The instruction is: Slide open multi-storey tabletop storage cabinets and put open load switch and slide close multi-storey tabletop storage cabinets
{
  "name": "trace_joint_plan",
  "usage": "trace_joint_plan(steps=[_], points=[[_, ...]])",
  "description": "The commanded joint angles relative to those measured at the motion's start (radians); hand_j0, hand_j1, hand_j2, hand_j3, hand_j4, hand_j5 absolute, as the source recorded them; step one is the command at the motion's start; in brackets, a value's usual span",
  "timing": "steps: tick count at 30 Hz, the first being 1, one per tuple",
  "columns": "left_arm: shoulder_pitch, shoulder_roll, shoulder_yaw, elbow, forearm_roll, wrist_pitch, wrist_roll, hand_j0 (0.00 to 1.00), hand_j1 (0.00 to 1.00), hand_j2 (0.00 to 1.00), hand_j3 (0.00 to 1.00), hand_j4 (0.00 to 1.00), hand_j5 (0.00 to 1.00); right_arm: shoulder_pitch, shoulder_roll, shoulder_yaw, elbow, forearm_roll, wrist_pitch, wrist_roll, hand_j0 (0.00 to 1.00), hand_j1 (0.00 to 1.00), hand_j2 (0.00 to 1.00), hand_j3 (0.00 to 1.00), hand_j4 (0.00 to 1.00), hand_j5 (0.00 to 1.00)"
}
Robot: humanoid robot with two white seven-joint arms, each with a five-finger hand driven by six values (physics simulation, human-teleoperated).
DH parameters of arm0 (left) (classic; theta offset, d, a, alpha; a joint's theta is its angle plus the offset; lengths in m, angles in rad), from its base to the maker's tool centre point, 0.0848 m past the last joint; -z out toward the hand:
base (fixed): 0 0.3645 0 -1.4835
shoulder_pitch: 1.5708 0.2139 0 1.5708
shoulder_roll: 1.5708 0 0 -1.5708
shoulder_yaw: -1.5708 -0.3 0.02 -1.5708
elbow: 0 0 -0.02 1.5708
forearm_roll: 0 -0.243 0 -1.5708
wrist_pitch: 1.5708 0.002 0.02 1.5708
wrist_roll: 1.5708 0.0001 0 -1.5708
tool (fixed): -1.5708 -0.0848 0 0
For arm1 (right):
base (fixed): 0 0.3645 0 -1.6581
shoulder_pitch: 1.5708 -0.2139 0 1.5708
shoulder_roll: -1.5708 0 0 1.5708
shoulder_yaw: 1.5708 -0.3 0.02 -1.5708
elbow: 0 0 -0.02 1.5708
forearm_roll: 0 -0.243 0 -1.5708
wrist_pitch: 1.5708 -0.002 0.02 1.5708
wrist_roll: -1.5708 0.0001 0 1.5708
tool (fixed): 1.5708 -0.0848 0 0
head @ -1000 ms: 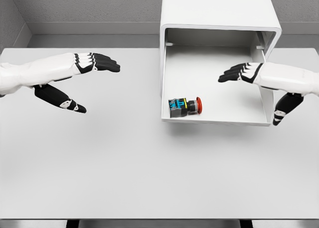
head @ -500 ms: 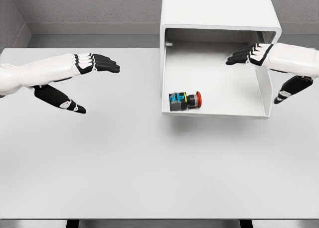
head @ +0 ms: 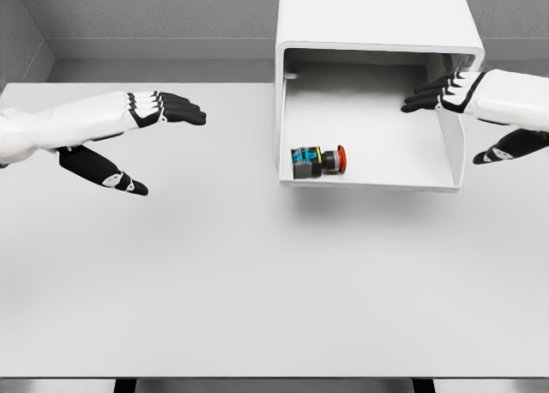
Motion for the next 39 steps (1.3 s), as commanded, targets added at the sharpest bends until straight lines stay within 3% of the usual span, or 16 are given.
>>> trace_joint_plan(steps=[1, 10, 18, 39], points=[[-0.002, 0.001, 0.0, 0.0, 0.011, 0.003, 0.0, 1.0, 1.0, 1.0, 1.0, 1.0, 1.0, 0.003, -0.004, 0.001, -0.01, -0.006, 0.002, 0.0, 1.0, 1.0, 1.0, 1.0, 1.0, 1.0], [-0.003, 0.0, 0.0, 0.008, 0.008, 0.003, 0.0, 1.0, 1.0, 1.0, 1.0, 1.0, 1.0, 0.052, -0.034, 0.003, -0.011, 0.021, 0.002, 0.034, 1.0, 1.0, 1.0, 1.0, 1.0, 1.0], [-0.003, -0.003, -0.001, 0.014, 0.006, 0.003, 0.0, 1.0, 1.0, 1.0, 1.0, 1.0, 1.0, 0.092, 0.06, 0.001, -0.011, 0.014, 0.002, 0.017, 1.0, 1.0, 1.0, 1.0, 1.0, 1.0], [-0.002, 0.001, 0.0, 0.014, 0.006, 0.003, 0.002, 1.0, 1.0, 1.0, 1.0, 1.0, 1.0, 0.086, 0.12, 0.0, -0.002, 0.022, 0.002, 0.008, 1.0, 1.0, 1.0, 1.0, 1.0, 1.0]])
